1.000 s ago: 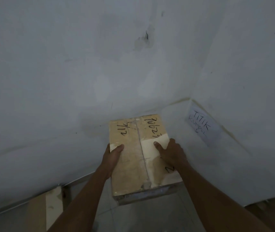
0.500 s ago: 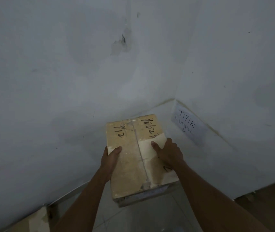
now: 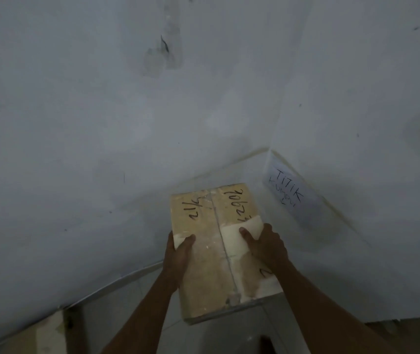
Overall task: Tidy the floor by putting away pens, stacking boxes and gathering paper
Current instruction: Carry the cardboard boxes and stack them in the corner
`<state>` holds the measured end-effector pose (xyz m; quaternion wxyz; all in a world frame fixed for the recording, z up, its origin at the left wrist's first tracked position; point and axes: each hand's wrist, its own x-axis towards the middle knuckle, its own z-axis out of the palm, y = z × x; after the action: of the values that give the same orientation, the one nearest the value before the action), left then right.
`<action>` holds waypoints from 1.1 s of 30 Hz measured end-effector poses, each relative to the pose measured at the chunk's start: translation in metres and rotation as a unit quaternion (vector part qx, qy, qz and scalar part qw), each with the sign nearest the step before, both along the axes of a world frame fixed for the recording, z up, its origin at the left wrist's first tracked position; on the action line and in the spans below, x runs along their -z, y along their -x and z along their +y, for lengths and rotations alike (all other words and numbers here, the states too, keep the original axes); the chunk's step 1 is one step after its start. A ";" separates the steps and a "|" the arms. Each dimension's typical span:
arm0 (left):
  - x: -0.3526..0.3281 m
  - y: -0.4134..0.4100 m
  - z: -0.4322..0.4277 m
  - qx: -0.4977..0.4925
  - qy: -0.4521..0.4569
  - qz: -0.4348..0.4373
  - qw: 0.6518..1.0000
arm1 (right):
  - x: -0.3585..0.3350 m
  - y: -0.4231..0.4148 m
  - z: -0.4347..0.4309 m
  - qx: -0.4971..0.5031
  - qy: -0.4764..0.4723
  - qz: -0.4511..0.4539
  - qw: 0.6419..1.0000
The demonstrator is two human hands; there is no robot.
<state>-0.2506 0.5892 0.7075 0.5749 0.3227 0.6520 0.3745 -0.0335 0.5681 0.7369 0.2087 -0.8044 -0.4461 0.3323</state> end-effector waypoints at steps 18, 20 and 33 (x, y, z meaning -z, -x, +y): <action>0.188 -0.099 0.046 0.027 0.191 0.010 0.981 | 0.191 -0.105 0.068 -0.007 0.087 0.002 0.996; 0.217 -0.106 0.055 0.035 0.197 0.007 0.980 | 0.218 -0.113 0.079 -0.016 0.101 -0.002 0.995; 0.398 -0.152 0.100 0.068 0.315 -0.058 0.945 | 0.399 -0.164 0.140 -0.006 0.104 0.015 0.994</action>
<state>-0.0989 0.6896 0.3096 0.7084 0.1467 0.6784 0.1281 0.1304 0.7086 0.3381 0.1285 -0.8142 -0.4102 0.3903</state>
